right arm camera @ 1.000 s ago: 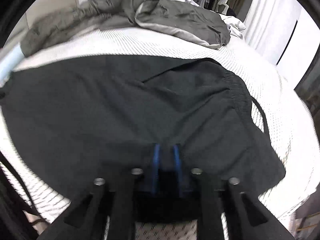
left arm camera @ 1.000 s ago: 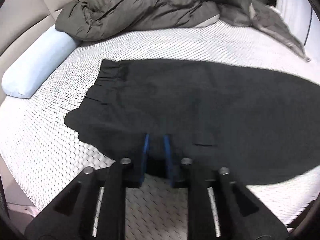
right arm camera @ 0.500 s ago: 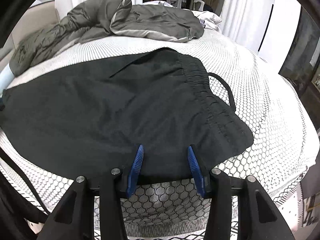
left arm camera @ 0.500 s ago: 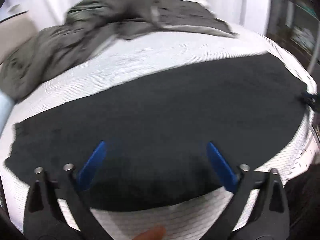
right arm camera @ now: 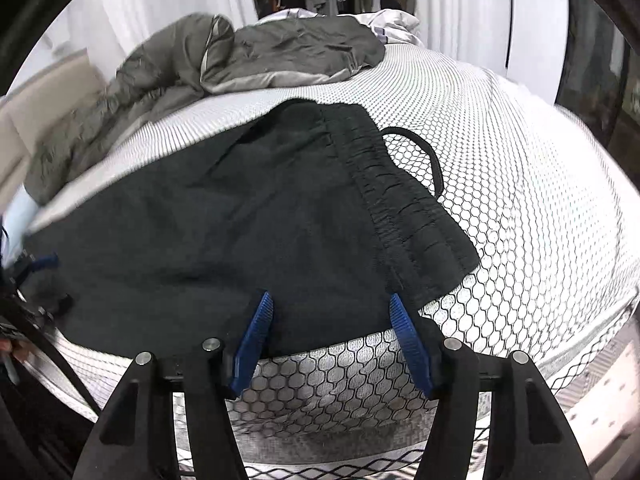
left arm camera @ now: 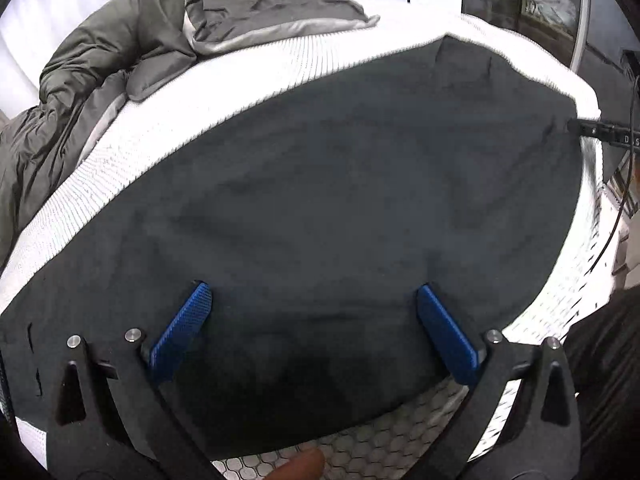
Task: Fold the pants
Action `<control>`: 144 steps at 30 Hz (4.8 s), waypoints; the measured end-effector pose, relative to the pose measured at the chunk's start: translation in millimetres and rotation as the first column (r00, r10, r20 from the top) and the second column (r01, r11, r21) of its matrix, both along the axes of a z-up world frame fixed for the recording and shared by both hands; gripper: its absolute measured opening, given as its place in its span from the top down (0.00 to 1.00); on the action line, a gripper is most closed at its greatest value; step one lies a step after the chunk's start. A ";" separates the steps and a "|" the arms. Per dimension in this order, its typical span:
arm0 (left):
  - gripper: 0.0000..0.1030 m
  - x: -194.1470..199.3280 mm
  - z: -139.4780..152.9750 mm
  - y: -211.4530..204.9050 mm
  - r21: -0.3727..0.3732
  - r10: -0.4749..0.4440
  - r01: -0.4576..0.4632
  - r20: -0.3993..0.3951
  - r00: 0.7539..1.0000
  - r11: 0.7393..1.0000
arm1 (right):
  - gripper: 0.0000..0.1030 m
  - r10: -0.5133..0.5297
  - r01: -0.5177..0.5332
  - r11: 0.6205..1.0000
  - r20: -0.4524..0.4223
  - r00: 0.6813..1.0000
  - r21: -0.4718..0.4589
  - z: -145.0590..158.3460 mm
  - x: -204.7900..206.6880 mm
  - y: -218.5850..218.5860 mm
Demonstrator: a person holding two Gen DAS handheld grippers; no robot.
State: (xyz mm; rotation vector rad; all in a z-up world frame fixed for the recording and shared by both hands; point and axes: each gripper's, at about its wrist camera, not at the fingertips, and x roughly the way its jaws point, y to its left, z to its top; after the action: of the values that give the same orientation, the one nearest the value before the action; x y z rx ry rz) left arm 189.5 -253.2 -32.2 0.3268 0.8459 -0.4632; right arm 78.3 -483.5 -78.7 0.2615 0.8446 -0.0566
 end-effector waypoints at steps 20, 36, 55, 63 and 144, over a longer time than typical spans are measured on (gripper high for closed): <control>0.01 -8.7 -10.4 -78.8 -0.097 -0.181 0.176 -0.043 0.983 0.980 | 0.40 -0.253 0.156 0.785 0.079 0.964 0.600 -33.8 19.1 -96.7; 0.01 38.9 19.1 122.3 -0.234 0.241 -0.236 -0.007 0.970 0.943 | 0.85 0.051 -0.199 0.931 0.430 0.901 0.306 98.0 64.8 59.5; 0.01 37.2 -2.0 245.8 -0.296 0.308 -0.302 -0.025 0.951 0.906 | 0.31 0.681 -0.683 0.730 0.114 0.723 -0.031 49.1 130.0 318.8; 0.01 43.1 -24.9 212.3 -0.129 0.190 -0.204 -0.111 0.975 0.970 | 0.62 0.474 -0.474 0.871 -0.032 0.880 -0.128 -2.5 87.2 214.9; 0.07 3.5 -26.4 -2.7 -0.079 -0.100 0.096 -0.042 0.994 0.992 | 0.81 0.380 -0.353 0.901 -0.069 0.922 0.251 -18.6 324.2 204.7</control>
State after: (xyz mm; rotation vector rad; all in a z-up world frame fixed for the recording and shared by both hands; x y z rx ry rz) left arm 193.0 -255.9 -58.6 0.2882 0.8570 -0.5954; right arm 402.4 -278.8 -97.2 0.3184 1.0073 0.3887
